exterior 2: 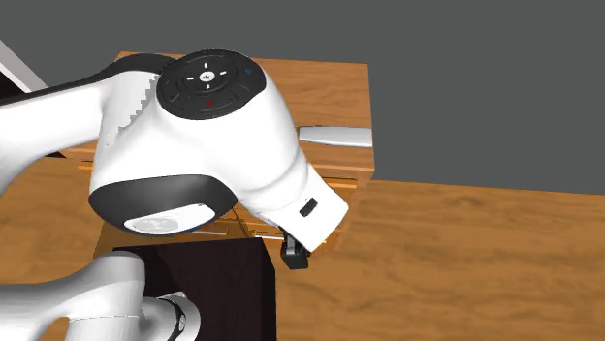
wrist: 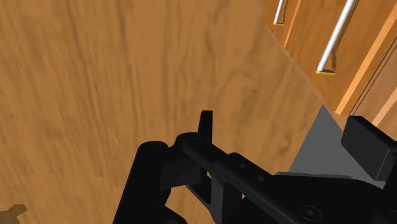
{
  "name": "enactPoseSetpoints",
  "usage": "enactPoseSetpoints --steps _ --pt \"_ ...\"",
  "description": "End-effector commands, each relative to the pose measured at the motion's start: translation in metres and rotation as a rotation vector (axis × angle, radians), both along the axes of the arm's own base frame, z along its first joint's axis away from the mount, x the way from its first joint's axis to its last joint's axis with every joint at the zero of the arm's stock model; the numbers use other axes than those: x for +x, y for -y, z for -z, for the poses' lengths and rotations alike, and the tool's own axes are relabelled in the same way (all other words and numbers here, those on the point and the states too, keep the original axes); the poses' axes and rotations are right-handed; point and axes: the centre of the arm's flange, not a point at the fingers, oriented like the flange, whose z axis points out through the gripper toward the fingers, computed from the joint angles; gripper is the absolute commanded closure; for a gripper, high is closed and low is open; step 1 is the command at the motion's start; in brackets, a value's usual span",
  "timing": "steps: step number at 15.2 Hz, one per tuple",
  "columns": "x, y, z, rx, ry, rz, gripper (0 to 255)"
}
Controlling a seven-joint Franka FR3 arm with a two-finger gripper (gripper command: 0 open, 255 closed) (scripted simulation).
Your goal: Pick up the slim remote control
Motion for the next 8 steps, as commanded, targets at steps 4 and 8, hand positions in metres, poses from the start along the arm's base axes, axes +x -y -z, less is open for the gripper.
enactPoseSetpoints --steps 4,8 --pt "0.023 -0.06 0.022 -0.002 -0.033 0.02 0" --pt "0.043 -0.109 0.038 -0.005 -0.059 0.035 0"
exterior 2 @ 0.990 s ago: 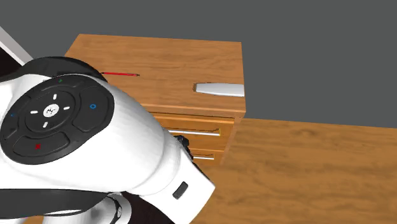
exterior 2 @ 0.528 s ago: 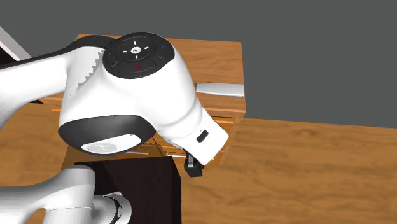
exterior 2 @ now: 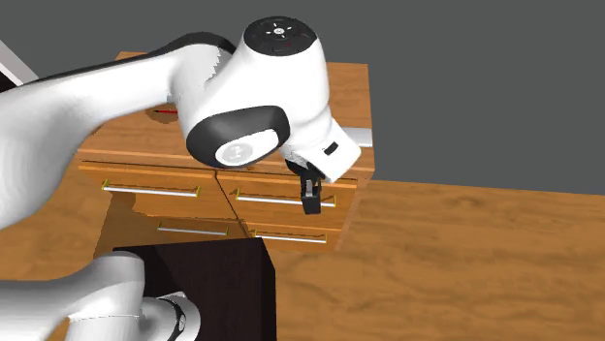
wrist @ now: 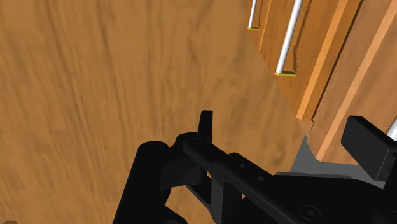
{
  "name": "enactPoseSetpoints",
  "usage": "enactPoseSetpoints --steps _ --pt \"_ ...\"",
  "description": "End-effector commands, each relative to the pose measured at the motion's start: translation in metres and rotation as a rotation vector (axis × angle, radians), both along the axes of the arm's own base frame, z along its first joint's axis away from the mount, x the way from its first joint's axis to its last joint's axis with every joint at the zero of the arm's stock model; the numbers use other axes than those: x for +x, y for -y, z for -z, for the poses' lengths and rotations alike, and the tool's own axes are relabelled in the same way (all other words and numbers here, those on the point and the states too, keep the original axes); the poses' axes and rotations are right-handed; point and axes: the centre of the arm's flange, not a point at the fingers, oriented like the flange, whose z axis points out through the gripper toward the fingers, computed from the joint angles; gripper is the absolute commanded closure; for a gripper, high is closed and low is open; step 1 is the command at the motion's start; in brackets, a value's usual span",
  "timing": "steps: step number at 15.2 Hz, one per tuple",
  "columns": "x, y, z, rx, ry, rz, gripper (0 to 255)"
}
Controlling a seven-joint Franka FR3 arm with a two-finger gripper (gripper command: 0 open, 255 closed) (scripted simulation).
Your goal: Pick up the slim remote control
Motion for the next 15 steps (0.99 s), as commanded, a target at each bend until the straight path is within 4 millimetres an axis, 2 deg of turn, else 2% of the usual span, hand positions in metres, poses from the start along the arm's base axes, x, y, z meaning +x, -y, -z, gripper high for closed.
enactPoseSetpoints --steps 1,15 --pt "0.01 -0.022 0.009 0.0 -0.013 0.009 0" --pt "0.082 -0.187 0.072 -0.009 -0.104 0.06 0"
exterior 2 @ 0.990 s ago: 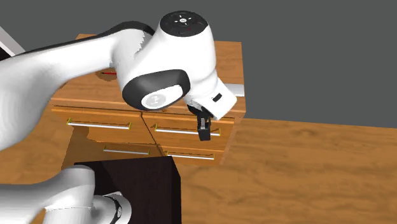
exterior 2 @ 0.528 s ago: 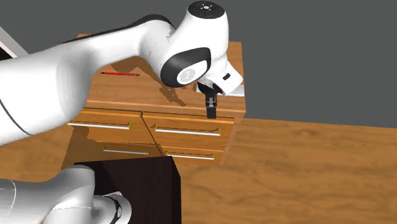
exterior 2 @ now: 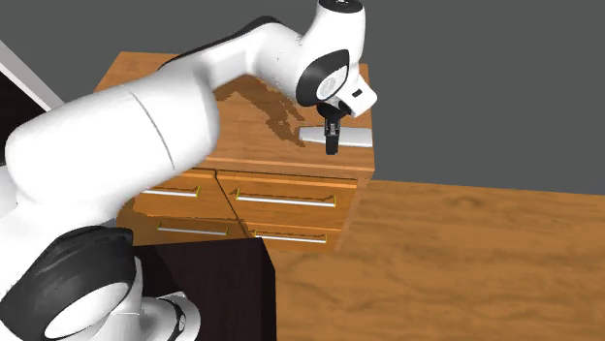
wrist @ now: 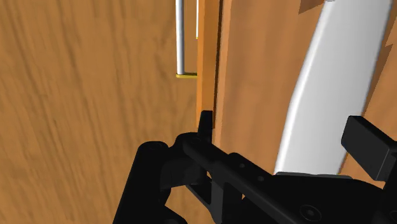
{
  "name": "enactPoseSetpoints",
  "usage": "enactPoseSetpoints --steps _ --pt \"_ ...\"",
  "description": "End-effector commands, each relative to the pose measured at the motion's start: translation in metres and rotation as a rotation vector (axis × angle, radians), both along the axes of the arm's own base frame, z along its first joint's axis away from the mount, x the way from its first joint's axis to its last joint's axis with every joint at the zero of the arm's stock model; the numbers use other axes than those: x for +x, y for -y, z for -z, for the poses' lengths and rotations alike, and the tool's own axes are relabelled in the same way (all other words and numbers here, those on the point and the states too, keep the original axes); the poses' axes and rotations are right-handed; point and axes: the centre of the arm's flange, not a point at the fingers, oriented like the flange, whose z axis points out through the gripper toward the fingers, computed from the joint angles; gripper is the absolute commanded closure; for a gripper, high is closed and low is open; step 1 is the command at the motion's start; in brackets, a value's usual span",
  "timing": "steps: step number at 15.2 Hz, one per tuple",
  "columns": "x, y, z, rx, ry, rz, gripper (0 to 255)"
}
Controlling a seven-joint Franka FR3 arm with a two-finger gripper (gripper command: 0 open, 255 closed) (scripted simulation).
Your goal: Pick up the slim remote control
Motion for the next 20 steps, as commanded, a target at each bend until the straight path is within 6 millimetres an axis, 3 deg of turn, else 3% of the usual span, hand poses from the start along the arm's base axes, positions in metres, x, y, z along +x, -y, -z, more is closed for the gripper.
enactPoseSetpoints --steps 1,5,12,14,15,20 --pt "0.011 -0.023 0.009 -0.001 -0.013 0.01 0" --pt "0.029 -0.061 0.026 -0.003 -0.035 0.022 0" --pt "0.029 -0.061 0.066 -0.003 -0.035 0.022 0" --pt "0.028 -0.061 0.066 -0.003 -0.035 0.022 0" --pt "0.03 -0.062 0.066 -0.003 -0.035 0.022 255" --pt "0.03 -0.063 0.065 -0.003 -0.035 0.022 255"
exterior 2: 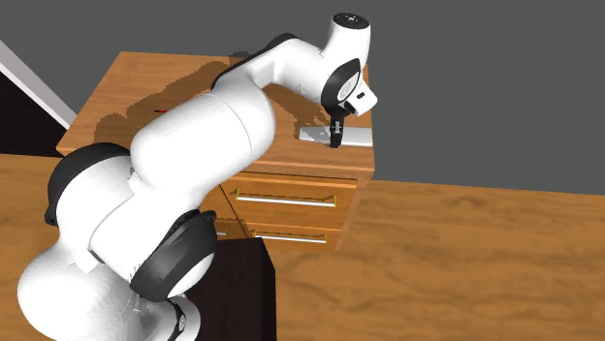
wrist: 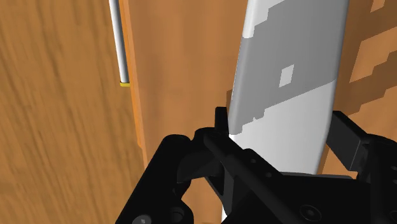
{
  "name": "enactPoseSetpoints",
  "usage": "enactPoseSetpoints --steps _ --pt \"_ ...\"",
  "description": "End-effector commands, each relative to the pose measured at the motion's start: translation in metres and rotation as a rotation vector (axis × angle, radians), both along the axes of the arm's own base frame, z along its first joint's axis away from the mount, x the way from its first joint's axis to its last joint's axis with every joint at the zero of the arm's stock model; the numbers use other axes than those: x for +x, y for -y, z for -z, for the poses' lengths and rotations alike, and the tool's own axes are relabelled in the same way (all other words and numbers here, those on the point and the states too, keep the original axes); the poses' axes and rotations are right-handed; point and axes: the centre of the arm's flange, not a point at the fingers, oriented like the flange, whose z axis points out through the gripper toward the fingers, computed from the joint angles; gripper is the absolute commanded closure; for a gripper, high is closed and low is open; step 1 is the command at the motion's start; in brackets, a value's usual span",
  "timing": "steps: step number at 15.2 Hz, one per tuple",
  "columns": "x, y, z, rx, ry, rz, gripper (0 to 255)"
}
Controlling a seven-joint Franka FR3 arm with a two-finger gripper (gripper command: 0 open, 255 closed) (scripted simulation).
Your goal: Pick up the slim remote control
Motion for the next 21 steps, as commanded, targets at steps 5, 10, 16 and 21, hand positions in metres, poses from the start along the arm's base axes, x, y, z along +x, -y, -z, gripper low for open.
enactPoseSetpoints --steps 5,10,16,21 --pt "-0.002 0.001 -0.005 0.0 0.0 0.0 255" --pt "-0.002 0.001 -0.031 0.0 0.0 0.0 255" --pt "-0.002 0.001 -0.063 0.0 0.0 0.0 255" --pt "-0.002 0.001 -0.08 0.0 0.0 0.0 255"
